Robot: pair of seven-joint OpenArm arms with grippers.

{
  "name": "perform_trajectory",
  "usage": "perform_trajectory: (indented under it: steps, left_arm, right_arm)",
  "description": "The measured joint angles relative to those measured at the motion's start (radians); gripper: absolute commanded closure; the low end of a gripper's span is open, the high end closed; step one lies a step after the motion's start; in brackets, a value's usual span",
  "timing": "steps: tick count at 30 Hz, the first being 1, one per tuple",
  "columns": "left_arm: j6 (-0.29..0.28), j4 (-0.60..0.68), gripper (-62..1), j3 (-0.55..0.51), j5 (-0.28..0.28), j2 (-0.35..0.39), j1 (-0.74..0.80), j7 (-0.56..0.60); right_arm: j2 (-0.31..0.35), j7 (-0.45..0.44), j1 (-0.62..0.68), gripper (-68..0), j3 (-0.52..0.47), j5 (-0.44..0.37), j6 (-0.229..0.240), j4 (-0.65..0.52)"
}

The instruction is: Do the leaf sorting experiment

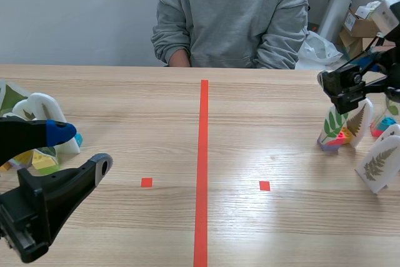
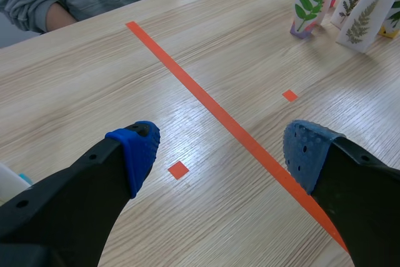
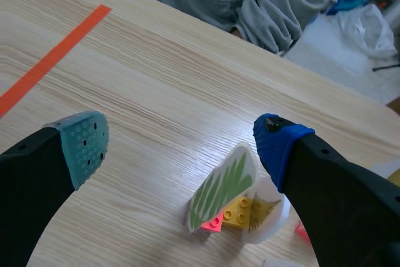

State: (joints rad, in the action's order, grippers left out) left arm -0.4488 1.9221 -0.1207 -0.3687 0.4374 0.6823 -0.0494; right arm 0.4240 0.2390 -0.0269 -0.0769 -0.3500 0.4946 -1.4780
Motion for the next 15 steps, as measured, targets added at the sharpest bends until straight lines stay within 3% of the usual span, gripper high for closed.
perform_trajectory:
  steps: [5,12,15]
  left_arm:
    - [0.000,0.000,-43.7,0.000,0.000,0.000,0.000,0.000]
    - [0.000,0.000,-43.7,0.000,0.000,0.000,0.000,0.000]
    - [0.000,0.000,-43.7,0.000,0.000,0.000,0.000,0.000]
  right_arm:
    - [0.033,0.047,0.134,-47.7,-0.026,-0.101,0.068,-0.166]
    - [0.039,0.115,0.304,-47.7,-0.149,-0.336,0.220,-0.330]
    - [0.039,0.146,0.370,-47.7,-0.191,-0.424,0.248,-0.366]
